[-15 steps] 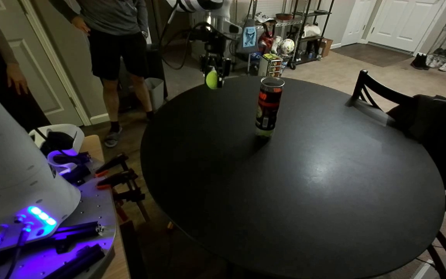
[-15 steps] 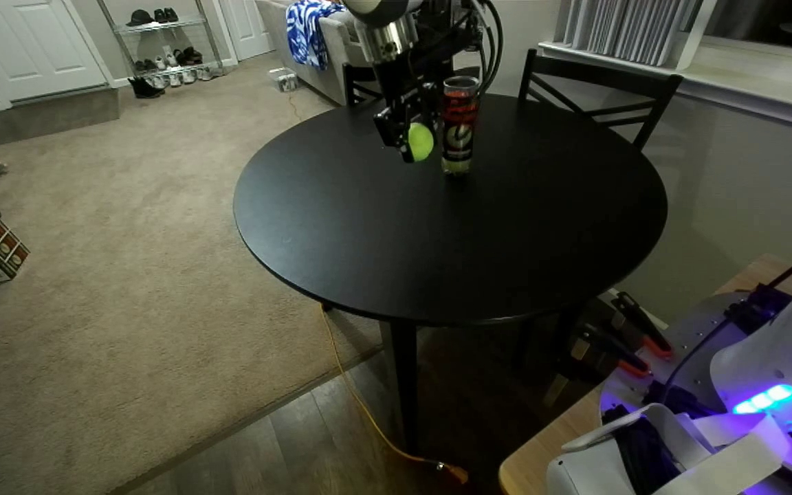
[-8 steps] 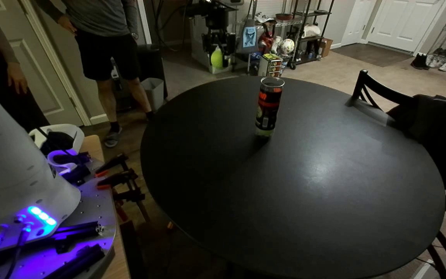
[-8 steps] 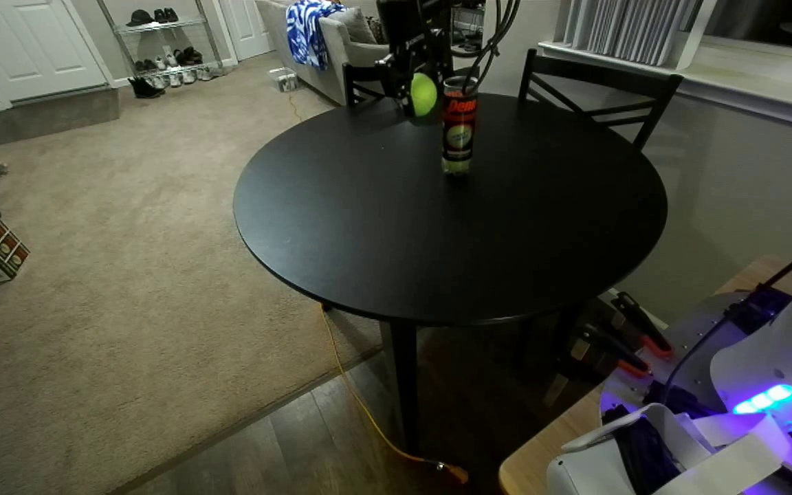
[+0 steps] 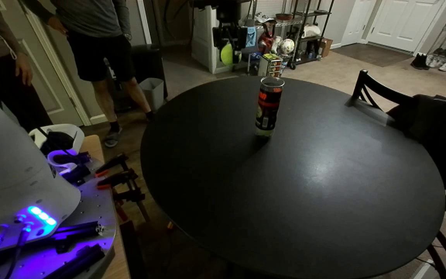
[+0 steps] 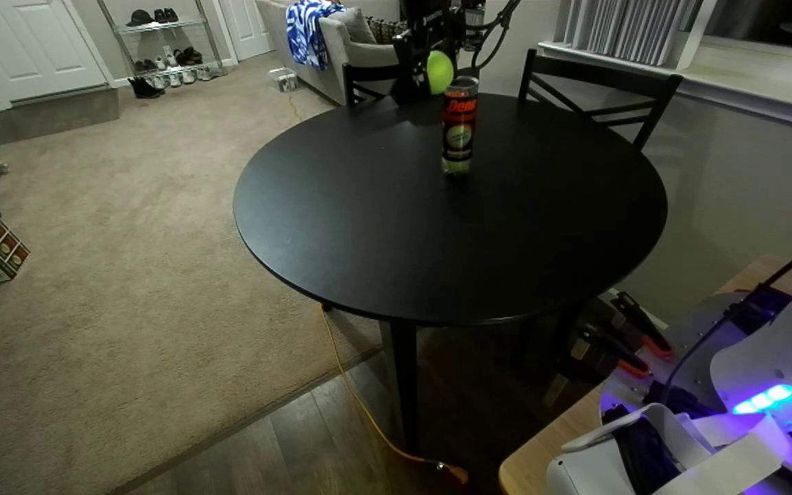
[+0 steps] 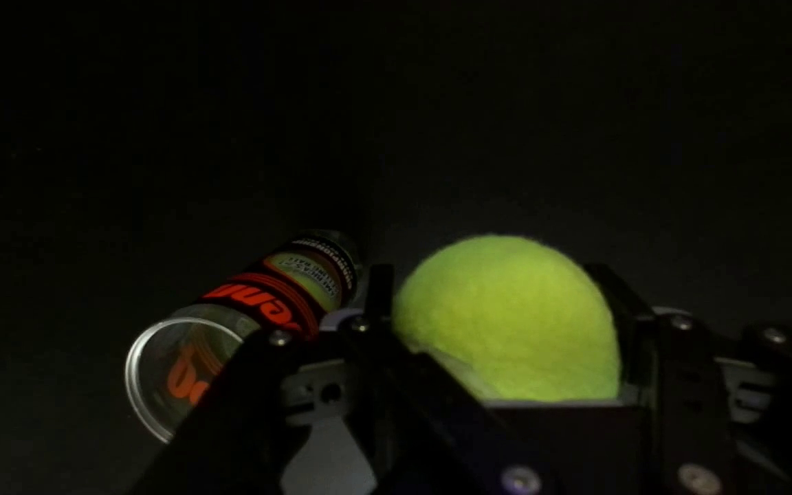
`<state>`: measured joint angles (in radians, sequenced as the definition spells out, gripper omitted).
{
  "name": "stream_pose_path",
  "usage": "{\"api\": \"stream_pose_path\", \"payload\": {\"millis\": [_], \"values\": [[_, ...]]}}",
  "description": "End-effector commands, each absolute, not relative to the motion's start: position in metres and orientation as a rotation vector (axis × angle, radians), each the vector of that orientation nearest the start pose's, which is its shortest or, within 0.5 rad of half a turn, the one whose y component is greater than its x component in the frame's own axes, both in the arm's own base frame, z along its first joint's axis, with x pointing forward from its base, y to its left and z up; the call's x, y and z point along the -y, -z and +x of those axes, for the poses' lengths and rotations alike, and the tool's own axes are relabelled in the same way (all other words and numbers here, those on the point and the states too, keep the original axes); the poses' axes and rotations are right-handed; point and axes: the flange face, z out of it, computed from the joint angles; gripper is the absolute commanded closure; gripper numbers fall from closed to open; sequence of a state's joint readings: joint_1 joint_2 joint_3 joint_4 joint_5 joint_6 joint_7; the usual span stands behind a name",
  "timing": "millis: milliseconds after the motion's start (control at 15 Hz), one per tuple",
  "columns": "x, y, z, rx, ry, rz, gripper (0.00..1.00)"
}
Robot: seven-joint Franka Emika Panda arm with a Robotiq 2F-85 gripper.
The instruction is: Put the tennis ball into the the cylinder
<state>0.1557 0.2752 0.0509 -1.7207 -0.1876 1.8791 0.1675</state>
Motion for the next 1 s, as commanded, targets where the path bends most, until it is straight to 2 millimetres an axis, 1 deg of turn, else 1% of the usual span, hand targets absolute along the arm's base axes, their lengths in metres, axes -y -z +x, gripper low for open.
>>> {"api": "stream_pose_path", "payload": {"millis": [0,133,400,800,933], "values": [[-0.100,-0.433,0.630,0.161,-0.170,-3.293,0.57],[-0.094,-0.440,0.638,0.146,-0.179,-3.294,0.57],[-0.074,-0.452,0.649,0.120,-0.171,-3.286,0.57],[-0.018,-0.461,0.669,0.105,-0.209,-3.233,0.57],[-0.006,-0.459,0.675,0.122,-0.238,-3.215,0.57]]}}
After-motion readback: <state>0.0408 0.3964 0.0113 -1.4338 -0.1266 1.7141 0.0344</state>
